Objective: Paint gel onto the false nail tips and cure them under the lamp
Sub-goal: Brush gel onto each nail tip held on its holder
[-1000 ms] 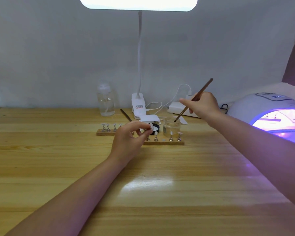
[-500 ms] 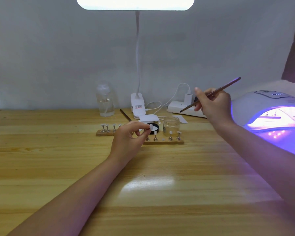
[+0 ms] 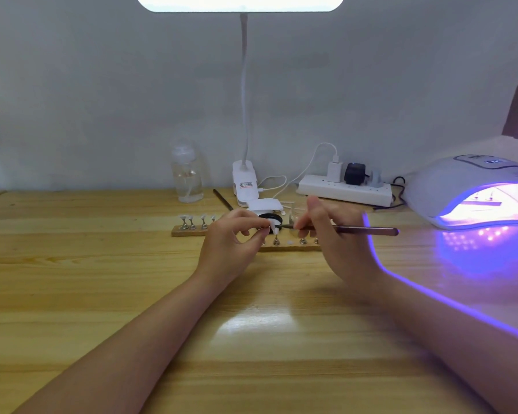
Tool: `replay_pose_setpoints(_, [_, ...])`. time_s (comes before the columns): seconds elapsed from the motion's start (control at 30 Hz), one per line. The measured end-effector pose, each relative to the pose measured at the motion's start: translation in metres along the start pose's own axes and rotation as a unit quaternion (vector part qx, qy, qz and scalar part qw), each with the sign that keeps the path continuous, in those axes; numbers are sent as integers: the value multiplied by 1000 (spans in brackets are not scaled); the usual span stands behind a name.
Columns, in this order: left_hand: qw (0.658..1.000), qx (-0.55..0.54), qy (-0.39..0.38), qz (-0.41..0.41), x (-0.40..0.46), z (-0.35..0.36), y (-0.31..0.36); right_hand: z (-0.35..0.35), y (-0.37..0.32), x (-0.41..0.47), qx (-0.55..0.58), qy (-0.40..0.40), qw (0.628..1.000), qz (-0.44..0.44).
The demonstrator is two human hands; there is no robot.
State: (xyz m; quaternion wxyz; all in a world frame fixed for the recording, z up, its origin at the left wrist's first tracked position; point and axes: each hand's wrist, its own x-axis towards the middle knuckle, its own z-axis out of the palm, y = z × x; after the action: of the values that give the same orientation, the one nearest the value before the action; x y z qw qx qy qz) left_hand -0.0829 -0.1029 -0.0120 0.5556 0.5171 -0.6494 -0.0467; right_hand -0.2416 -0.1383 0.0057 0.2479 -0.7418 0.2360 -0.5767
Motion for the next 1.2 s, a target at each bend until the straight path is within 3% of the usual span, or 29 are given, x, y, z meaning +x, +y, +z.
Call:
replay_pose_setpoints(0.2, [1000, 3, 3, -3, 1, 2, -2, 2, 6, -1, -32, -8, 999, -31])
replay_pose_setpoints(0.37, [1000, 11, 3, 6, 1, 2, -3, 3, 6, -4, 21, 3, 1000, -5])
replay_pose_setpoints(0.53, [1000, 12, 4, -3, 1, 2, -4, 3, 6, -3, -32, -4, 998, -48])
replay_pose_setpoints(0.7, [1000, 14, 2, -15, 2, 2, -3, 3, 6, -4, 39, 5, 999, 24])
replay_pose_setpoints(0.9, [1000, 15, 5, -24, 1, 2, -2, 4, 6, -4, -29, 2, 999, -46])
replay_pose_setpoints(1.07, [999, 18, 5, -27, 2, 1, -1, 4, 6, -6, 44, 9, 998, 37])
replay_pose_setpoints(1.2, [999, 24, 0, -32, 2, 1, 0, 5, 3, -4, -17, 4, 999, -32])
